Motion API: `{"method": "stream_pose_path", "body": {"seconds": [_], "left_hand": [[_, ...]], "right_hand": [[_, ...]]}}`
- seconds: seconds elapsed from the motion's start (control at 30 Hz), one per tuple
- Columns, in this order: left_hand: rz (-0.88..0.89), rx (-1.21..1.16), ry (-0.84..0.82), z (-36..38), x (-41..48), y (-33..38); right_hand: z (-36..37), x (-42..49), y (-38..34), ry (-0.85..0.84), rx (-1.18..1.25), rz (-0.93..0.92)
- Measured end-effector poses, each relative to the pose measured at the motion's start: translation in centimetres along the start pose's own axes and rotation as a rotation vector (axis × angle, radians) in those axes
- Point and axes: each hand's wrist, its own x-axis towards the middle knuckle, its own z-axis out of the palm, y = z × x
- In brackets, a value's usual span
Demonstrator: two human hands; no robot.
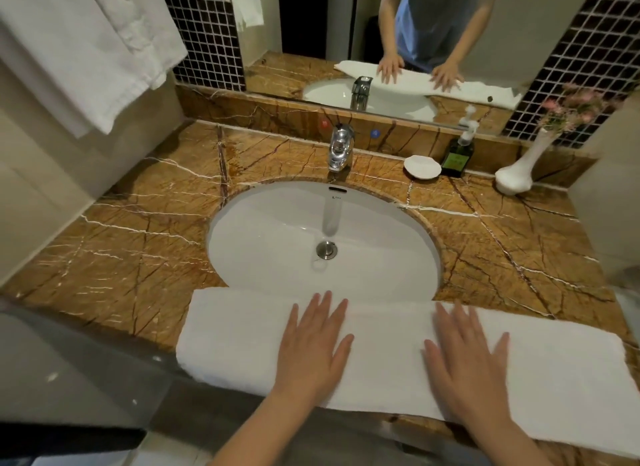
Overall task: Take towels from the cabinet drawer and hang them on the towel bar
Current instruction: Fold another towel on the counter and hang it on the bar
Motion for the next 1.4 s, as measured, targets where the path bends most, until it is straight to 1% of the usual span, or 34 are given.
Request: {"method": "stream_pose_path", "body": {"seconds": [0.13,0.2,0.27,0.37,0.47,0.63,0.7,0.77,0.83,0.87,0.9,0.93,0.97,1.07,1.13,1.23,1.3,1.4], "left_hand": [[-0.115,0.115,-0.005,-2.5,-2.1,-8.2],[-0.119,0.144,-0.033,-3.5,-2.6,-11.5],[-0.075,0.176,-0.065,-4.0,-2.8,-13.9],[0.011,0.208,-0.084,-4.2,-2.4,-15.9],[0.052,0.191,-0.077,-3.8,-2.0,-16.6],[0.053,0.154,-0.037,-3.7,-2.1,-16.5],[0.051,0.137,-0.024,-3.9,-2.3,-16.5],[-0.04,-0.016,0.051,-4.3,-3.3,-16.4],[-0.211,-0.244,0.22,-4.5,-5.5,-16.6],[-0.284,-0.316,0.301,-4.4,-6.7,-16.9],[-0.332,-0.348,0.343,-4.3,-7.9,-17.1],[-0.344,-0.341,0.343,-4.2,-8.6,-17.3],[-0.312,-0.308,0.324,-4.2,-8.9,-17.4],[-0.098,-0.196,0.25,-5.4,-6.4,-17.0],[0.033,-0.132,0.125,-5.9,-3.5,-15.7],[0.225,0.059,-0.066,-4.9,-0.4,-13.8],[0.276,0.184,-0.139,-3.7,0.2,-13.7],[0.283,0.244,-0.125,-2.9,0.3,-14.4]], "right_hand": [[1.9,-0.9,-10.5,-0.057,0.082,-0.249],[3.4,-1.0,-14.7,-0.082,0.075,-0.316],[4.7,-1.0,-17.6,-0.101,0.063,-0.334],[5.8,-0.7,-19.2,-0.109,0.011,-0.283],[6.1,-0.7,-19.1,-0.098,-0.02,-0.261],[5.6,-1.0,-19.4,-0.057,0.027,-0.25],[5.6,-1.0,-19.4,-0.072,-0.008,-0.252],[5.7,-0.9,-19.3,-0.09,-0.035,-0.248],[5.8,-0.8,-19.3,-0.093,-0.024,-0.237],[5.8,-0.8,-19.3,-0.1,-0.028,-0.236],[5.8,-0.8,-19.3,-0.105,-0.038,-0.239],[5.9,-0.8,-19.3,-0.11,-0.049,-0.243],[5.9,-0.8,-19.2,-0.114,-0.055,-0.246],[5.7,-0.8,-19.3,-0.118,-0.048,-0.248],[5.8,-0.9,-19.4,-0.108,-0.045,-0.245],[5.8,-1.1,-19.3,-0.089,-0.025,-0.237],[5.7,-1.4,-19.0,-0.08,0.005,-0.231],[5.7,-1.8,-18.5,-0.037,0.041,-0.228]]}}
